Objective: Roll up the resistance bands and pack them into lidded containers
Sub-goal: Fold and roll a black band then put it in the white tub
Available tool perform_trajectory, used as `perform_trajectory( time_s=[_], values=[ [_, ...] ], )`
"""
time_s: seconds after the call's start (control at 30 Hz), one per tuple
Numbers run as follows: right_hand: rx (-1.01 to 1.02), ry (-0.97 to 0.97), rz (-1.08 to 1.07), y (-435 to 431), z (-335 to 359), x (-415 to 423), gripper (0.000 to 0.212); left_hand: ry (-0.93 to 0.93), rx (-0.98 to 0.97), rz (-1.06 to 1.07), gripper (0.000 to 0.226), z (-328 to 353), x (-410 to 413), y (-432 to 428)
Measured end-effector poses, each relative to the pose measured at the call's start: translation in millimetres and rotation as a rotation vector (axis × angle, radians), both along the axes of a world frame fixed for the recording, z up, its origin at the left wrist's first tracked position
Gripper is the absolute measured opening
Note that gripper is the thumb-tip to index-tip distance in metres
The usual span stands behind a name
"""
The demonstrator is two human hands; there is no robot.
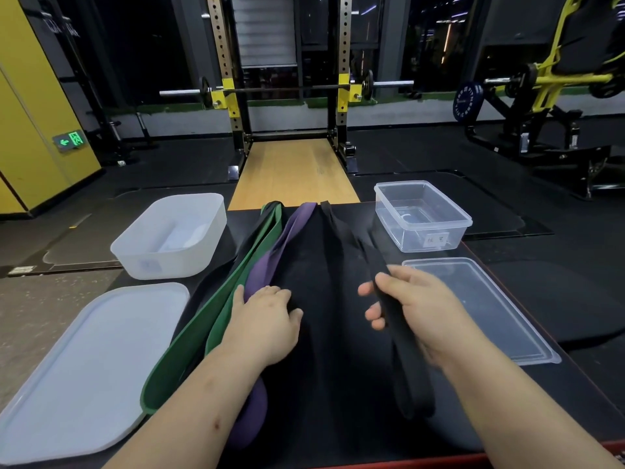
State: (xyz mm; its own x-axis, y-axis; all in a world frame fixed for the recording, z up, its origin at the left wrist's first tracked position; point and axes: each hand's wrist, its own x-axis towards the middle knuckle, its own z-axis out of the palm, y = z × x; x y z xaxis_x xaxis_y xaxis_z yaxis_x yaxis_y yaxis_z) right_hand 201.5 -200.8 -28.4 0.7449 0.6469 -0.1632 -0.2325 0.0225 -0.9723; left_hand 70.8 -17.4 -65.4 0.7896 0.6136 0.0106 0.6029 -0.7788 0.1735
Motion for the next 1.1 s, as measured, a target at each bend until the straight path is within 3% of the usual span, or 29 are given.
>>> perform_trajectory(
  time_s=[0.13, 0.27, 0.5, 0.63, 0.73, 0.83, 0.9, 1.0, 1.1],
  values=[
    [-0.121, 0.112, 0.120, 6.0, -18.4, -11.6, 0.017, -0.363, -0.218, -0.032, 0.028, 13.2, 7.5, -15.2],
    [-0.256, 0.037, 0.316, 6.5, -25.0, -11.3, 0.031, -0.445, -0.690, -0.006, 0.020, 12.7, 13.6, -37.4],
    [-0.351, -0.138, 0.300, 8.4, -23.8, -8.1, 0.034, -0.541, -1.274, 0.103, 0.011, 10.2, 14.7, -55.9],
    [-0.392, -0.255, 0.345, 6.3, -17.3, -4.7, 0.025, -0.607, -1.358, 0.124, 0.018, 9.6, 13.1, -55.0],
    [-0.411, -0.292, 0.343, 5.7, -18.1, 0.6, 0.039, -0.613, -1.407, 0.137, 0.024, 10.2, 12.6, -52.6],
    [-0.383, -0.309, 0.336, 4.9, -17.1, 0.6, 0.034, -0.584, -1.405, 0.156, 0.024, 7.1, 12.3, -50.6],
    [-0.330, -0.268, 0.321, 5.3, -18.1, 0.3, 0.032, -0.558, -1.430, 0.124, 0.016, 6.8, 11.9, -50.2],
    [-0.206, -0.164, 0.242, 6.2, -17.3, -0.6, 0.011, -0.567, -1.514, 0.075, 0.013, 9.4, 11.1, -51.0],
    [-0.092, -0.055, 0.197, 6.3, -17.5, 1.3, 0.014, -0.595, -1.587, 0.021, 0.008, 11.3, 10.1, -52.5]
  ],
)
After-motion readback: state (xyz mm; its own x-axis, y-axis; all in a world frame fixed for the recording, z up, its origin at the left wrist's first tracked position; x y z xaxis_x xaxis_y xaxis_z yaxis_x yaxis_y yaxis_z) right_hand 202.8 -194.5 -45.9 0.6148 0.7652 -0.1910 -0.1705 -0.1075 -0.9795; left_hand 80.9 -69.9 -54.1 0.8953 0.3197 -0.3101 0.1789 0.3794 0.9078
